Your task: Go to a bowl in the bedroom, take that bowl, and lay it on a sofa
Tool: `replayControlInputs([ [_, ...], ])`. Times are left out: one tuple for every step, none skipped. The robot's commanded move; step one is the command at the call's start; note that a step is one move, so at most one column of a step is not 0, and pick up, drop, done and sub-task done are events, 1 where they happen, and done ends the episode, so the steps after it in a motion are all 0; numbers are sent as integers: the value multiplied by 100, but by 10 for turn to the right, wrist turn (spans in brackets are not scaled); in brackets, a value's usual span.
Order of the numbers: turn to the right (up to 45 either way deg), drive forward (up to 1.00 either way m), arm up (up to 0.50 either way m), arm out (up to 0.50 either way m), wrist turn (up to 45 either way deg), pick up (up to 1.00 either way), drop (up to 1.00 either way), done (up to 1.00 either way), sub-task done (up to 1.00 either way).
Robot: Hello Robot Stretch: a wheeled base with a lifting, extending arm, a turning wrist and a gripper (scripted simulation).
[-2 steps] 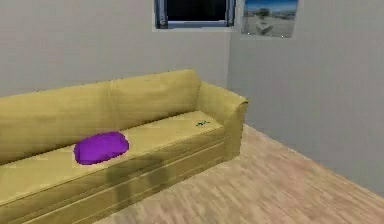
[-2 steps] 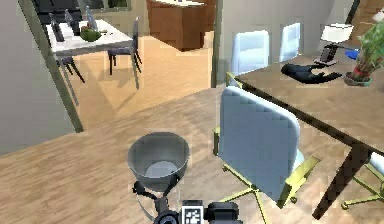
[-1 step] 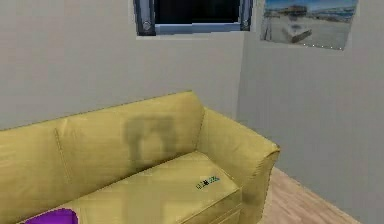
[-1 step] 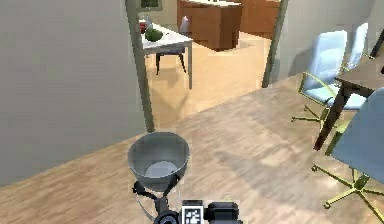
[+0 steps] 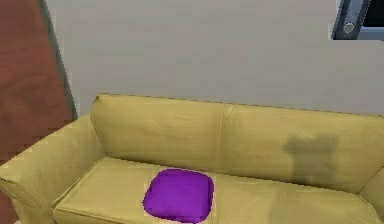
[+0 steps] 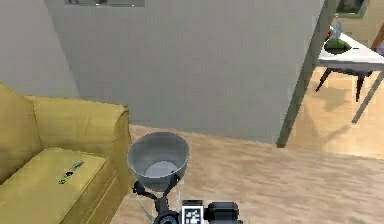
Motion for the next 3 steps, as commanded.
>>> replayControlInputs([
  [-150, 0, 0, 0, 0, 0, 0, 0, 0],
  [450, 0, 0, 0, 0, 0, 0, 0, 0],
  [90, 0, 0, 0, 0, 0, 0, 0, 0],
])
